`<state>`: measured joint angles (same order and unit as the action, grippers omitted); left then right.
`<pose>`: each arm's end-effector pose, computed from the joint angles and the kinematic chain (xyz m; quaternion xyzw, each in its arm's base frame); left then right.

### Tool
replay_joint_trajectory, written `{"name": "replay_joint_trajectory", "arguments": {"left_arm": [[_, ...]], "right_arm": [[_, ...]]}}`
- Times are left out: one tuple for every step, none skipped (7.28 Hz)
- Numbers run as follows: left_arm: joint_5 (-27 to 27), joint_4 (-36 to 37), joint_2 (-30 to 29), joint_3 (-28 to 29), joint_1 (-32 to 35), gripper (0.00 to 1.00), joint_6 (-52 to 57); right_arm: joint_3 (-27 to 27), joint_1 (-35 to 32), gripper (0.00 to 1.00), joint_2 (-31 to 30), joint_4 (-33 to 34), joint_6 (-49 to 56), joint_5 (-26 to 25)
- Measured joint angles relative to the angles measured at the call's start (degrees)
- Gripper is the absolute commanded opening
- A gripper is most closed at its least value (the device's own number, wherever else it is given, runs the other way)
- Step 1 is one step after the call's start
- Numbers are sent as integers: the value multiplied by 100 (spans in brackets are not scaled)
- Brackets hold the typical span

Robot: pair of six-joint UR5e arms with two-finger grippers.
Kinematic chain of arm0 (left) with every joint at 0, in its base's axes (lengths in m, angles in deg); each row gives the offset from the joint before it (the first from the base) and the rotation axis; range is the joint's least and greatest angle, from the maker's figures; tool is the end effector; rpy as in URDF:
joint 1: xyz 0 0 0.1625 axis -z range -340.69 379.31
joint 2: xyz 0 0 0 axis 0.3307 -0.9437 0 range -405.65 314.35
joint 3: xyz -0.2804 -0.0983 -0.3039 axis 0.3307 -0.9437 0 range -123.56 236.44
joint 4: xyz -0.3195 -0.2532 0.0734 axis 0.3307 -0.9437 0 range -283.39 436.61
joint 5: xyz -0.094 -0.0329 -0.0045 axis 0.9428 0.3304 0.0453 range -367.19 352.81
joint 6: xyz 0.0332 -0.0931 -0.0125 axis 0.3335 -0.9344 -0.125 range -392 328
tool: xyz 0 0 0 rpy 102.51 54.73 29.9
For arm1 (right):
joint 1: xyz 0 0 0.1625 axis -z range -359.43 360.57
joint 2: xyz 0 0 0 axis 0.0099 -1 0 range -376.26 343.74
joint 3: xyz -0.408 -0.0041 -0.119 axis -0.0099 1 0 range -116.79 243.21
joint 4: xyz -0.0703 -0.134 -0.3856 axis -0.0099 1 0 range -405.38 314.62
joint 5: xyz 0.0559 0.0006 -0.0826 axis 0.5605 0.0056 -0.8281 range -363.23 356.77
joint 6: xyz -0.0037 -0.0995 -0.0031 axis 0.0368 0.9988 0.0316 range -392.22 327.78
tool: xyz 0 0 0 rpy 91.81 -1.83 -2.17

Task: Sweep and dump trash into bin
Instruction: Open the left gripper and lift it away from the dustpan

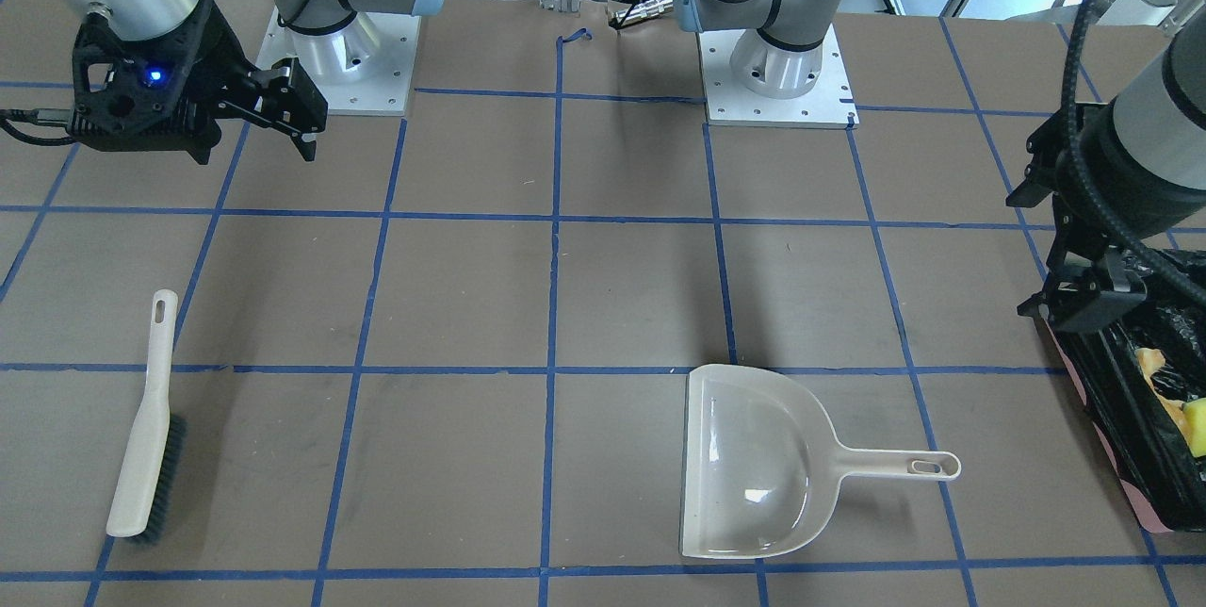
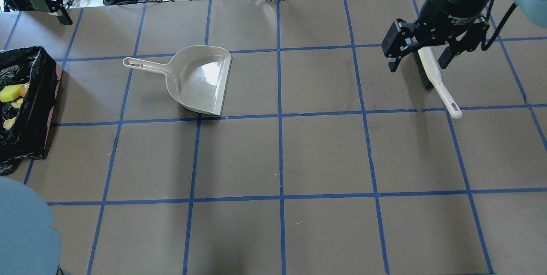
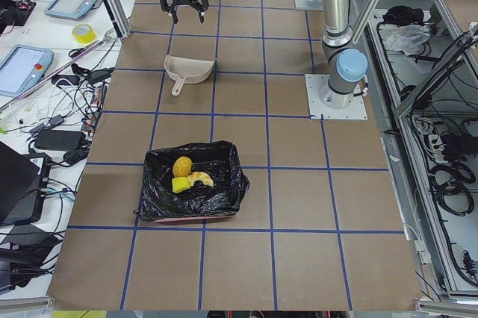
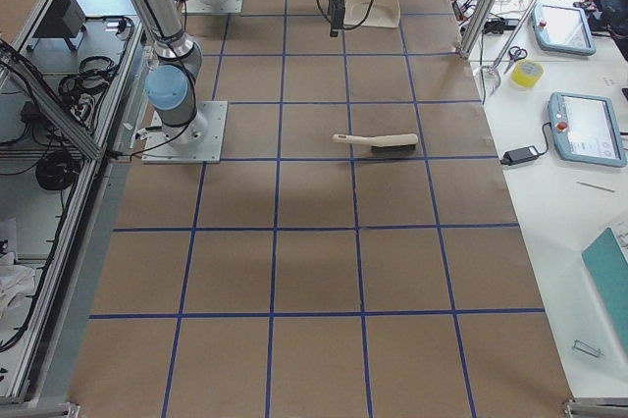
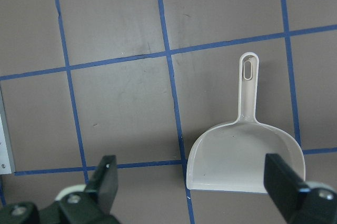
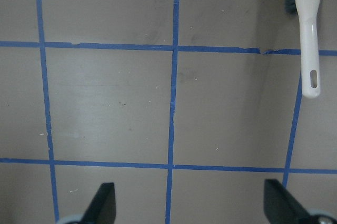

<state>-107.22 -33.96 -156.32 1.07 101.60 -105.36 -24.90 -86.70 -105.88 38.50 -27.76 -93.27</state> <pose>-0.0319 -0.6284 0.5458 -0.6425 0.7591 0.0009 0.1046 0.1099 -0.4920 0.4905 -0.0150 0.9991 0.0402 0.0022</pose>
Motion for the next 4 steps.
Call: {"name": "replay_joint_trajectory", "arguments": {"left_arm": [[15,-12,17,-20,-25,100,412],[30,-5,9,-22,-66,100,948],[36,8,-20,-23,-113,100,1543],[39,42,-49,-23,-138,100,2185]], "right_arm": [[-53,0,100,2,52,-72,-134],[-85,0,100,-3,86,-95,-207],[-101,0,100,-18,97,-89,-238],[-106,0,100,-27,100,-75,-250]]}}
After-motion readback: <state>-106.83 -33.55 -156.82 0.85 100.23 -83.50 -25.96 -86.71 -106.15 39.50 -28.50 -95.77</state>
